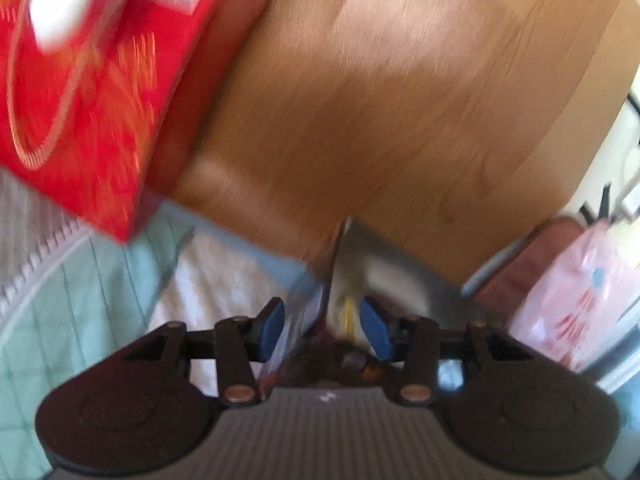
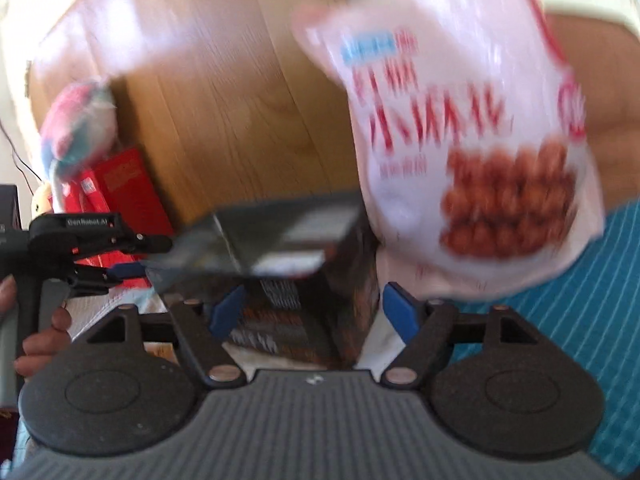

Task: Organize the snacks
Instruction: 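Carry the white packet into the black tin box and open the left gripper, then move the left gripper back over the snacks on the bed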

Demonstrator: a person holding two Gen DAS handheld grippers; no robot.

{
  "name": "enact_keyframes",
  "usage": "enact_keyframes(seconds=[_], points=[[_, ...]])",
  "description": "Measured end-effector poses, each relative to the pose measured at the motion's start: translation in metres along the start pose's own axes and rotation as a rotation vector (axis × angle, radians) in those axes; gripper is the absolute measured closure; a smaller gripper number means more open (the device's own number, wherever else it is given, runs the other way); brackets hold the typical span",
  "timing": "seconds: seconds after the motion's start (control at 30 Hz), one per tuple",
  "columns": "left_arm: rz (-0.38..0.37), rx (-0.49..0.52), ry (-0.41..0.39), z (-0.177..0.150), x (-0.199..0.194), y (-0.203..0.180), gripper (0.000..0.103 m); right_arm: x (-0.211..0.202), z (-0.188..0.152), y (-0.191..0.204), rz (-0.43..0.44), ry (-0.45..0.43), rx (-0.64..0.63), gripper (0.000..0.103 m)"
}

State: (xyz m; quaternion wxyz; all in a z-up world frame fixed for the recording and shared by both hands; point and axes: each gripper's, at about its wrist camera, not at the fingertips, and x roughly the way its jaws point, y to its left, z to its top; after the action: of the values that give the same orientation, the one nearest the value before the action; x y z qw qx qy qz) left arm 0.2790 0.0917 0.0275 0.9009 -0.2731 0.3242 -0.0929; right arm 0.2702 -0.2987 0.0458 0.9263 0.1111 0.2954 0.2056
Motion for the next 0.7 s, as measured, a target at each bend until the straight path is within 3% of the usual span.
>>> enact_keyframes(seconds=[0.13, 0.23, 0.37, 0.43, 0.57, 0.63, 0.7], points=[[0.013, 0.018, 0.001, -0.008, -0.01, -0.01, 0.057, 0.028, -0.007, 0.009, 0.054, 0.082, 0.04, 0.025], [0.032, 0.05, -0.008, -0.012, -0.022, -0.017, 0.056, 0.034, -0.009, 0.027, 0.012, 0.085, -0.008, 0.025], [0.016, 0.069, -0.002, -0.012, -0.037, -0.013, 0.05, 0.035, -0.016, 0.044, 0.037, 0.093, -0.024, 0.026], [-0.011, 0.069, -0.03, -0.012, -0.058, -0.013, 0.049, 0.03, -0.015, 0.046, 0.046, 0.085, -0.016, 0.026], [-0.014, 0.145, -0.097, -0.029, -0.1, -0.017, 0.034, 0.0, -0.024, 0.052, 0.055, 0.046, -0.014, 0.026], [0.011, 0.194, -0.087, -0.044, -0.107, -0.019, 0.034, -0.017, -0.036, 0.05, 0.056, 0.043, 0.008, 0.027], [-0.004, 0.213, -0.055, -0.06, -0.108, -0.02, 0.036, -0.024, -0.051, 0.053, 0.057, 0.066, 0.049, 0.036]])
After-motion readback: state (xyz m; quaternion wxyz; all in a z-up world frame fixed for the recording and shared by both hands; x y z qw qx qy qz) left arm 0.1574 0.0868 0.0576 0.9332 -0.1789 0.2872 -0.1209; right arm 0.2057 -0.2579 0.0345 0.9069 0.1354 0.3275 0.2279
